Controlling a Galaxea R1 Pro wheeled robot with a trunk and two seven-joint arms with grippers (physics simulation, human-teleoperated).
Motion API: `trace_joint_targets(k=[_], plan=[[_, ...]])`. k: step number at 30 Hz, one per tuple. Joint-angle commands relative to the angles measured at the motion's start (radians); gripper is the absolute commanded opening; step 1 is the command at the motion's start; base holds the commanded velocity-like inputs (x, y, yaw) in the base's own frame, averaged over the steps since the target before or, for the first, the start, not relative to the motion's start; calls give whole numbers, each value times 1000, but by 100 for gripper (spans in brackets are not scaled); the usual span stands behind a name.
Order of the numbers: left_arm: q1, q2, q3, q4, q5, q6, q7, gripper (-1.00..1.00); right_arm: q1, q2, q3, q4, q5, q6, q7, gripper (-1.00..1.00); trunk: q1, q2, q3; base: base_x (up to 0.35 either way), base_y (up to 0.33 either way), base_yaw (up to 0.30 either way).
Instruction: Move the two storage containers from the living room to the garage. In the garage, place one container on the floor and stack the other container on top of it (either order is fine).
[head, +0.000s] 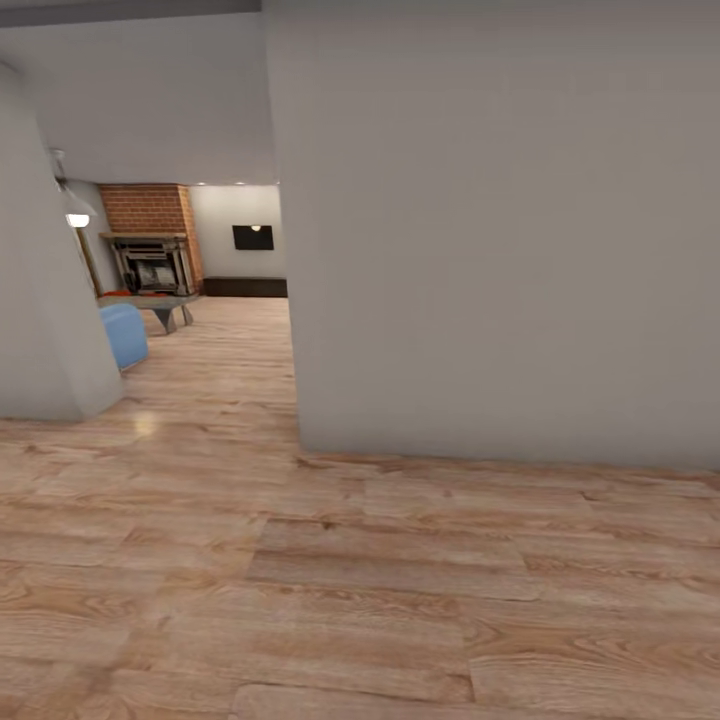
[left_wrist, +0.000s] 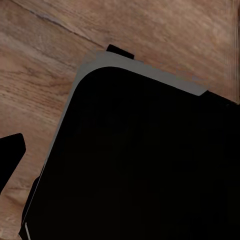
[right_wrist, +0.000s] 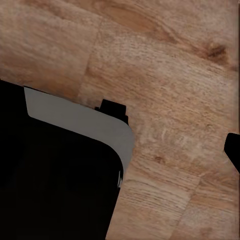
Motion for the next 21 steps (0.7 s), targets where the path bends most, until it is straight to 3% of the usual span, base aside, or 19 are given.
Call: trace_joint_targets(k=[1,16,21], plan=[[0,0,1,-1,4,-2,1,100,-1,0,6,3,-11,-6,6,100,1,0,-1,320,0,0],[0,0,0,0,4,-1,1,100,-1,3,17,3,2,3,5,100,1,0,-1,320,0,2],[0,0,0,0,4,-1,1,100,-1,3,12,3,-5,-4,4,100,1,0,-1,319,0,165]])
